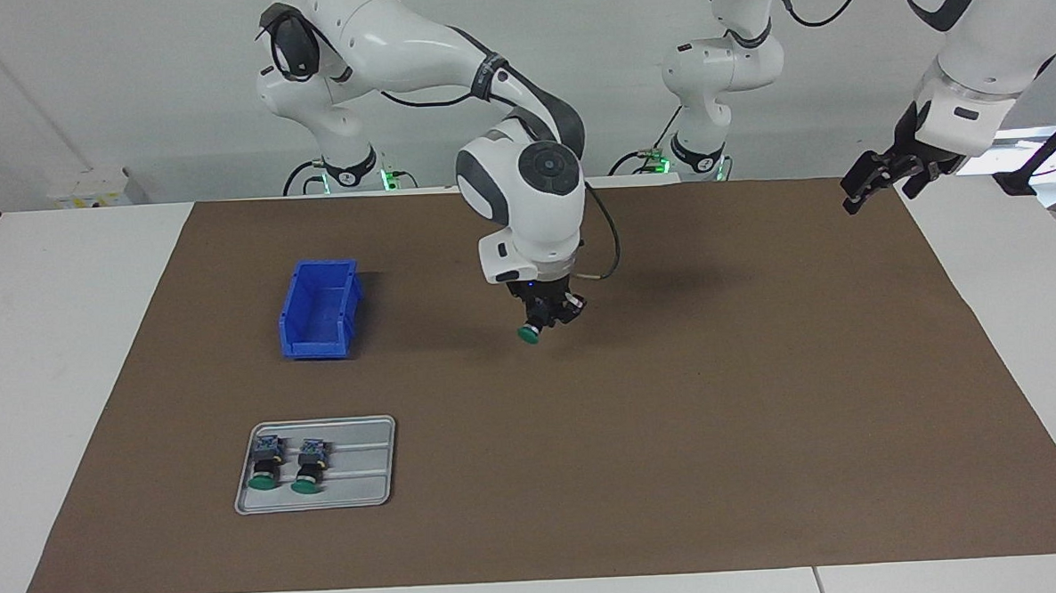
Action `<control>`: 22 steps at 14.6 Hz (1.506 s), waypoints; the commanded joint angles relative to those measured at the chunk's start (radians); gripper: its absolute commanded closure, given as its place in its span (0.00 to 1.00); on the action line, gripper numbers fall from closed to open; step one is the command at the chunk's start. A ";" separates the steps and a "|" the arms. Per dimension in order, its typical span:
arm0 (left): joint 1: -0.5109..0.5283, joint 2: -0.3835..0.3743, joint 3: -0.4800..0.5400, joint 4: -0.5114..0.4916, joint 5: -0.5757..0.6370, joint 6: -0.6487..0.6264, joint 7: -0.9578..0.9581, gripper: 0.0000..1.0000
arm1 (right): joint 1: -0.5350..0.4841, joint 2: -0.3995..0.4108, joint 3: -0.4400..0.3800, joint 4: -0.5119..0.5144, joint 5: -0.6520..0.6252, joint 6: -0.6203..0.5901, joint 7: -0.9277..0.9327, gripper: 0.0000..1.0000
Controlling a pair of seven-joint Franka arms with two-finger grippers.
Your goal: Place and press button with both arms
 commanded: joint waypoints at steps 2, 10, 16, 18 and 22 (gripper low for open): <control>0.001 -0.034 0.005 -0.042 0.001 0.017 0.010 0.00 | -0.012 -0.010 0.013 -0.056 0.023 0.037 0.226 0.97; 0.003 -0.034 0.005 -0.042 0.000 0.016 0.004 0.00 | 0.081 0.116 0.011 -0.060 0.006 0.223 0.662 0.97; 0.001 -0.036 0.008 -0.050 0.001 0.010 -0.005 0.00 | 0.092 0.154 0.011 -0.070 -0.022 0.263 0.737 0.82; 0.001 -0.036 0.010 -0.051 0.001 0.011 -0.008 0.00 | 0.092 0.154 0.011 -0.068 -0.062 0.252 0.702 0.31; 0.000 -0.037 0.009 -0.051 0.001 0.016 -0.040 0.00 | 0.065 0.136 0.013 0.034 -0.048 0.113 0.647 0.01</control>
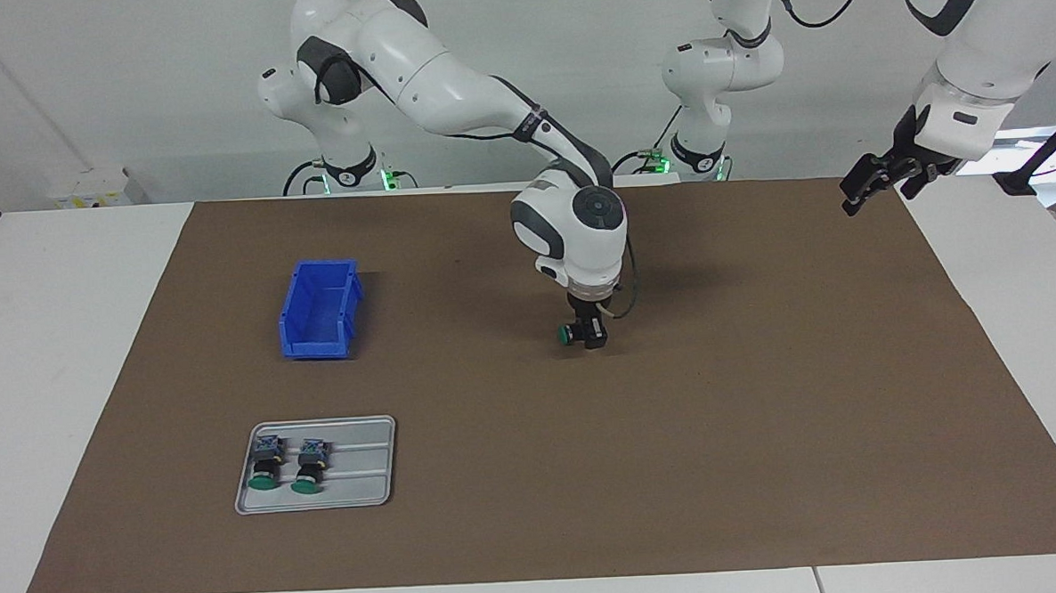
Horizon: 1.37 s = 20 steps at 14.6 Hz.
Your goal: Place and press button with both arms
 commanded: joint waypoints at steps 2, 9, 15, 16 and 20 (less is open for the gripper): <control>0.002 -0.034 0.005 -0.039 0.001 0.013 -0.020 0.00 | -0.096 -0.096 0.016 0.057 0.027 -0.167 -0.243 0.01; -0.028 -0.041 -0.003 -0.052 0.001 0.018 -0.242 0.00 | -0.418 -0.397 0.014 -0.053 0.063 -0.515 -1.272 0.01; -0.188 -0.035 -0.003 -0.154 0.000 0.094 -0.700 0.00 | -0.674 -0.536 0.013 -0.058 0.063 -0.627 -1.923 0.01; -0.225 -0.029 -0.003 -0.167 0.000 0.111 -0.797 0.00 | -0.722 -0.559 0.013 -0.058 0.063 -0.642 -2.031 0.01; -0.341 0.023 -0.005 -0.226 -0.023 0.221 -1.133 0.00 | -0.834 -0.628 0.007 -0.044 0.060 -0.675 -2.271 0.01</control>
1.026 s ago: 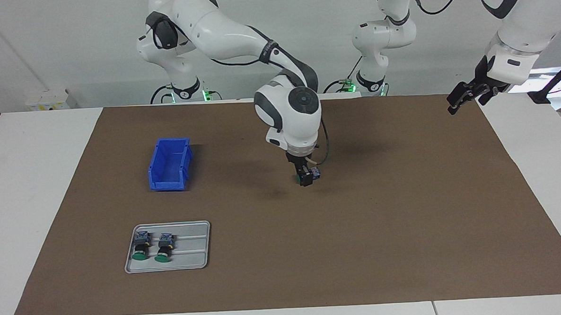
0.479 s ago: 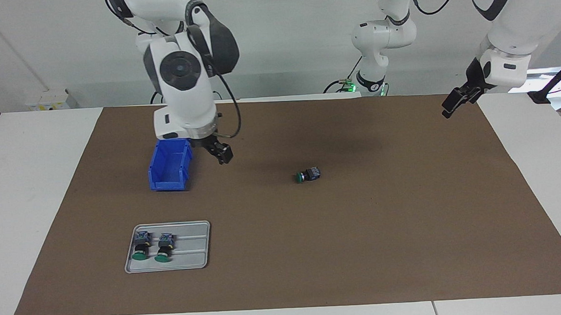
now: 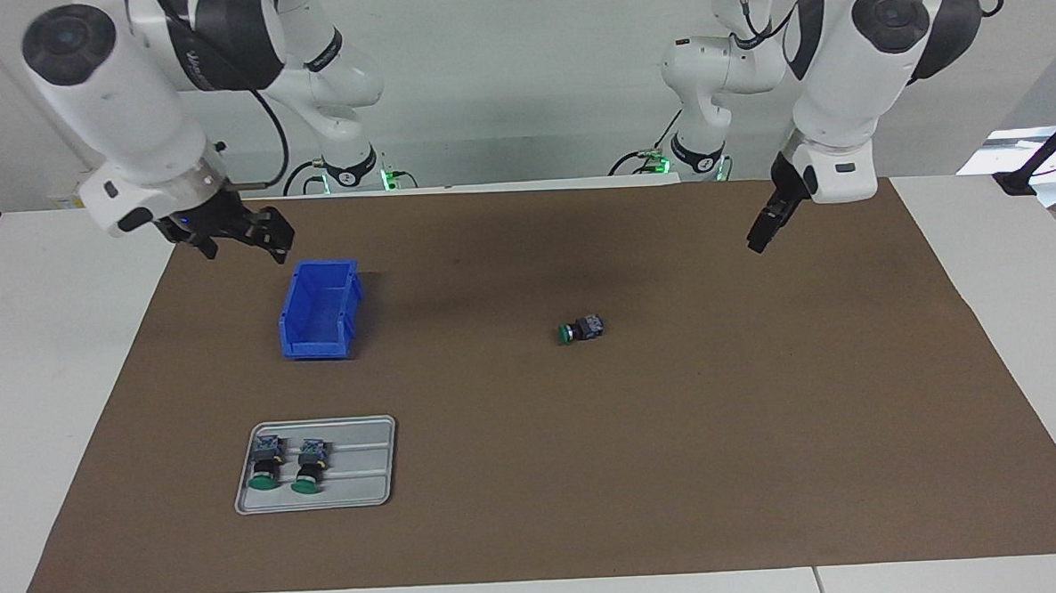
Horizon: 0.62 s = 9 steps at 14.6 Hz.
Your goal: Place and press button with both arms
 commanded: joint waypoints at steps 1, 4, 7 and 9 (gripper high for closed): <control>-0.079 0.041 0.012 -0.039 -0.021 0.099 -0.249 0.00 | -0.038 -0.058 0.005 -0.025 0.013 -0.009 -0.119 0.01; -0.151 0.113 0.012 -0.041 -0.046 0.207 -0.442 0.01 | -0.035 -0.086 0.008 -0.020 0.006 -0.049 -0.127 0.01; -0.215 0.186 0.012 -0.051 -0.047 0.316 -0.631 0.01 | -0.029 -0.106 0.006 -0.040 0.013 -0.092 -0.114 0.01; -0.244 0.209 0.012 -0.079 -0.047 0.392 -0.730 0.02 | -0.034 -0.112 0.006 -0.051 0.013 -0.095 -0.115 0.01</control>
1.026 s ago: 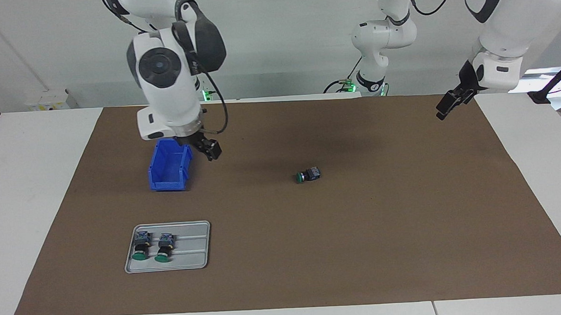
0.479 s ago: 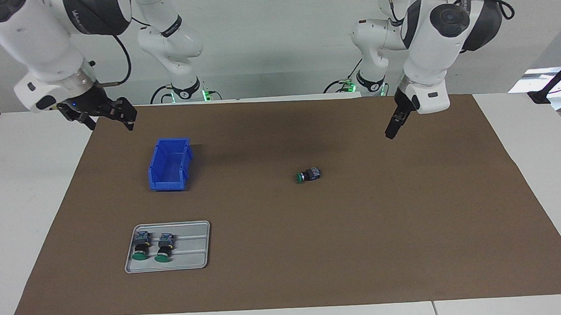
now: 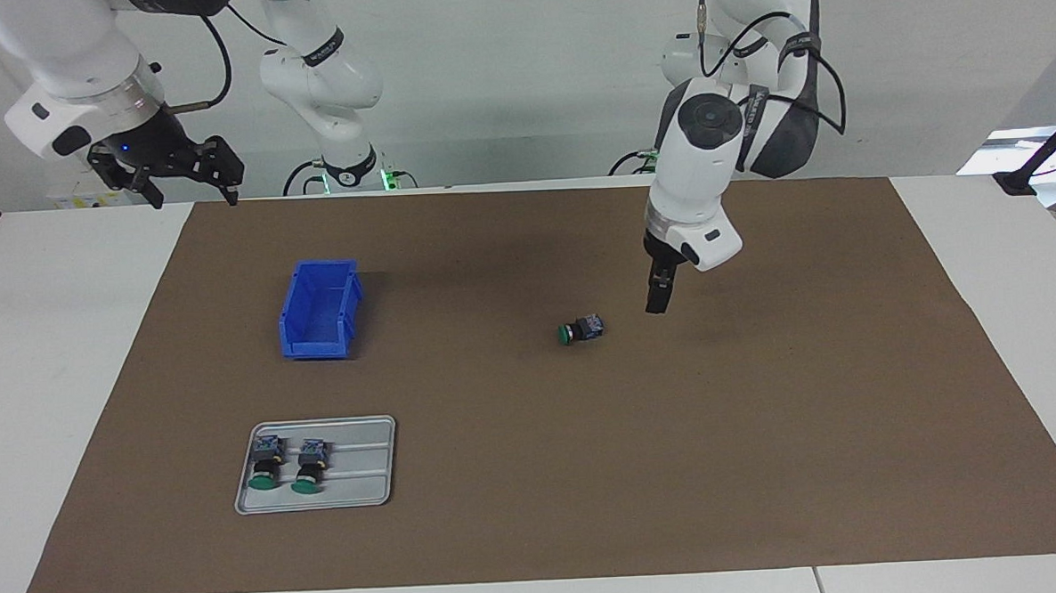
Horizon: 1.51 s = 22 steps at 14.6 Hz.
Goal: Place and press button with both arms
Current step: 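Move the left gripper over the green button on the table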
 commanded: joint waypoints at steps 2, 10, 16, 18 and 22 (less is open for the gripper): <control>-0.054 0.038 0.015 -0.031 -0.029 0.129 -0.151 0.02 | -0.016 -0.057 0.000 -0.085 0.012 0.004 -0.012 0.01; -0.109 0.136 0.017 -0.020 -0.061 0.175 -0.322 0.03 | -0.035 -0.059 0.000 -0.089 0.012 0.015 -0.051 0.01; -0.156 0.198 0.018 -0.020 -0.059 0.225 -0.376 0.03 | -0.024 -0.060 0.000 -0.089 0.014 0.007 -0.046 0.01; -0.156 0.202 0.020 -0.029 -0.059 0.235 -0.396 0.03 | -0.021 -0.060 0.001 -0.089 0.014 0.006 -0.046 0.01; -0.156 0.224 0.020 -0.031 -0.059 0.251 -0.396 0.05 | -0.024 -0.060 0.001 -0.089 0.014 0.006 -0.046 0.01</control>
